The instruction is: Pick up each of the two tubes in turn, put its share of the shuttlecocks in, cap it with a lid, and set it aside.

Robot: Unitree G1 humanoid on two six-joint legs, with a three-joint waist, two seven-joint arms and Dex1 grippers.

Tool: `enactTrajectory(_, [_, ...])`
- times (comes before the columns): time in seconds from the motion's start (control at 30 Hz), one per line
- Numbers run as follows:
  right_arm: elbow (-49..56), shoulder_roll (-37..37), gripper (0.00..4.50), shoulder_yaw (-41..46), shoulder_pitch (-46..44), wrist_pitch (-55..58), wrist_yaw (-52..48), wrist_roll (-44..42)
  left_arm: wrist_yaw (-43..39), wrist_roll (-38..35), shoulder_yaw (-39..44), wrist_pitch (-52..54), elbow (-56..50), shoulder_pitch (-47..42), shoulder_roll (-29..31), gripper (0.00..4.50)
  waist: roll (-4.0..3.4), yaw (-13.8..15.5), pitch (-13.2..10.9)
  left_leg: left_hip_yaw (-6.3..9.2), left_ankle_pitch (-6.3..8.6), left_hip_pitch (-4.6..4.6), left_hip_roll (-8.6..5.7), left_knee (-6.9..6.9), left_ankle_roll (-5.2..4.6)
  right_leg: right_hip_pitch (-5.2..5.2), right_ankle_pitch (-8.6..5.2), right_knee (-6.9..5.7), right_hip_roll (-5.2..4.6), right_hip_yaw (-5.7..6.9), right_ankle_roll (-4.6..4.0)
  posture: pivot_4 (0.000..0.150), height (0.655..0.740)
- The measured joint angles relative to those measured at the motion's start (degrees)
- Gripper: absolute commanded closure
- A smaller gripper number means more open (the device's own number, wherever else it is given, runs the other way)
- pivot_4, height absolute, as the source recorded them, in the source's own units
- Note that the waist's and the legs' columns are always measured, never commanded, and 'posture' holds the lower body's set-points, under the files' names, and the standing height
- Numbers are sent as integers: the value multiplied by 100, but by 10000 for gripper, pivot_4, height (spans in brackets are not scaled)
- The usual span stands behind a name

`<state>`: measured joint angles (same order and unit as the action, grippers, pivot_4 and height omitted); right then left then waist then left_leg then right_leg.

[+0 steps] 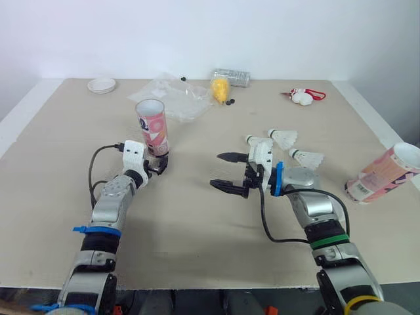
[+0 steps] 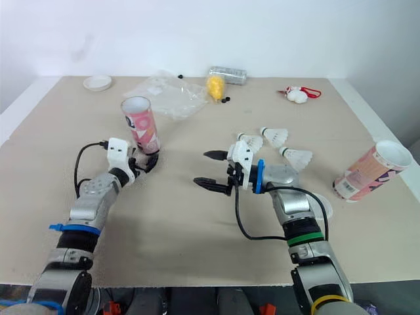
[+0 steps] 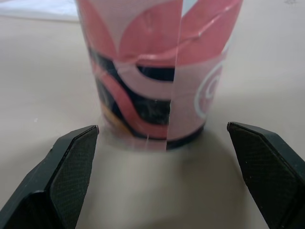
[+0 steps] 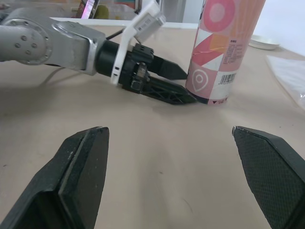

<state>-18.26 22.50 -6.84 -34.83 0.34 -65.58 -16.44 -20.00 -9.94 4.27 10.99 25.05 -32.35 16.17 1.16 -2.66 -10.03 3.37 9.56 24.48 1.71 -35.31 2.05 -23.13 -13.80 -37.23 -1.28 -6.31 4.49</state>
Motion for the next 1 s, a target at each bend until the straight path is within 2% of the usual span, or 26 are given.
enactTrajectory(0.47, [118, 18, 697, 13, 9, 104, 243, 91, -463, 381, -16, -1069, 2694, -1531, 179, 0, 0, -1, 0, 1, 0, 2, -2, 0, 0, -1, -1, 0, 0, 0, 4, 1500, 7400])
enactTrajectory(0.83, [430, 96, 697, 45, 90, 260, 336, 88, -802, 323, 134, -1496, 3687, -1992, 183, 0, 0, 0, 0, 2, 0, 3, -3, 0, 0, 0, -1, -1, 0, 0, 6, 1500, 7400])
enactTrajectory(0.93, [461, 104, 0, 45, 90, 292, 336, 88, -813, 320, 177, -1579, 3755, -2009, 169, 7876, 0, 0, 0, 2, -1, 3, -3, 0, 0, 0, -1, -1, 0, 0, 6, 1500, 7400])
enactTrajectory(0.97, [461, 103, 0, 45, 90, 292, 336, 88, -812, 320, 189, -1604, 3761, -2009, 161, 12006, 0, 0, 0, 2, -1, 3, -3, 0, 0, 0, -1, -1, 0, 0, 6, 1500, 7400])
enactTrajectory(1.0, [460, 103, 0, 45, 90, 292, 335, 89, -806, 320, 206, -1627, 3766, -2009, 158, 12006, 0, 0, 0, 2, 0, 3, -3, 0, 0, 0, -1, -1, 0, 0, 7, 1500, 7400])
